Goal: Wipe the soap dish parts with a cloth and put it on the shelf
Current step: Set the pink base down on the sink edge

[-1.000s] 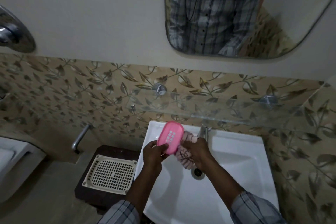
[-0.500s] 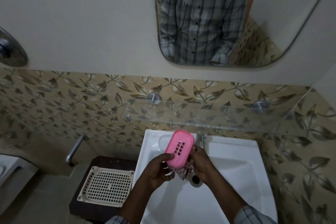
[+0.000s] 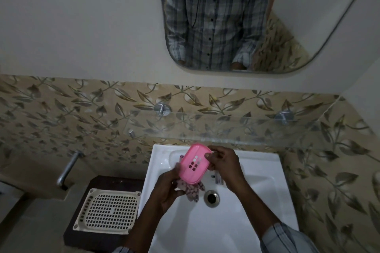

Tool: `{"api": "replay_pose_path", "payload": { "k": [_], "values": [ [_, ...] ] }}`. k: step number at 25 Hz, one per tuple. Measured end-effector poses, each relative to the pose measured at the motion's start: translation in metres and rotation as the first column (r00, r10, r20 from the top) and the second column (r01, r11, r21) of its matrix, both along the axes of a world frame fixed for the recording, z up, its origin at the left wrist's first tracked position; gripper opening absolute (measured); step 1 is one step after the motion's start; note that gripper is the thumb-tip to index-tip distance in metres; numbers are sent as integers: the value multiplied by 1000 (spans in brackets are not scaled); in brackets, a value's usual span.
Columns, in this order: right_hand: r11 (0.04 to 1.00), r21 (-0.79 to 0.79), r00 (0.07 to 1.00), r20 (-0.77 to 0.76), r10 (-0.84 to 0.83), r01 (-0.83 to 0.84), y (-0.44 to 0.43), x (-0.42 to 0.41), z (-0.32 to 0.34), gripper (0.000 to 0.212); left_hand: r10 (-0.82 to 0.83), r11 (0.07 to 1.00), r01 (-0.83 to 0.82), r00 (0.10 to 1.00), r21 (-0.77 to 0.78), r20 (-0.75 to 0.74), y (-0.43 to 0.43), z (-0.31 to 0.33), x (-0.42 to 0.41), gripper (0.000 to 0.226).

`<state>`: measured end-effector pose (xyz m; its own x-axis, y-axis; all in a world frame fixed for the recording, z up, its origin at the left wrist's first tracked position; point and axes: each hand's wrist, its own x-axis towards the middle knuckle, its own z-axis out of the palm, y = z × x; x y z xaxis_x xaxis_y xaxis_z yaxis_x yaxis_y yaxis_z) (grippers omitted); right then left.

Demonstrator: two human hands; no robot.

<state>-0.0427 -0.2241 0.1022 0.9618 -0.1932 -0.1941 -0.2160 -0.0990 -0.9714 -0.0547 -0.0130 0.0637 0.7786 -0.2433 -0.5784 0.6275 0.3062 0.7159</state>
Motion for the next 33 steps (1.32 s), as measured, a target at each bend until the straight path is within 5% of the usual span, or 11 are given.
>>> {"api": "replay_pose_path", "payload": {
  "k": [3, 5, 9, 15, 18, 24, 29, 31, 33],
  "values": [
    [923, 317, 975, -38, -219, 219, -28, -11, -10, 29, 25, 1000, -24, 1000, -4, 20, 7, -17, -5, 52],
    [772, 479, 900, -103, -423, 418, -56, -22, -20, 28, 93, 994, -98, 993, 54, 76, 12, -27, -10, 43],
    [531, 385, 645, -286, -709, 755, -106, -27, -53, 36, 178, 976, -184, 982, 115, 55, 18, -43, -17, 32],
    [595, 103, 591, -333, -734, 797, -104, -4, -88, 34, 216, 974, -217, 976, 70, 22, 23, -44, -24, 17],
    [701, -202, 639, -298, -709, 684, -98, 0, -92, 28, 220, 973, -220, 976, 69, 4, 26, -42, -28, 17],
    [729, -491, 724, -249, -643, 478, -102, 1, -98, 59, 218, 974, -216, 976, 74, -19, 19, -41, -31, 20],
    [709, -501, 697, -256, -670, 497, -98, 0, -91, 61, 216, 976, -214, 976, 49, -31, 10, -29, -28, 24],
    [620, -533, 704, -61, -708, 576, -90, -11, -82, 46, 238, 971, -238, 971, 11, -24, 5, -20, -26, 21],
    [651, -351, 721, 119, -682, 673, -70, -35, -62, 26, 255, 966, -256, 967, -32, -25, -2, -14, -24, 21]
  ]
}}
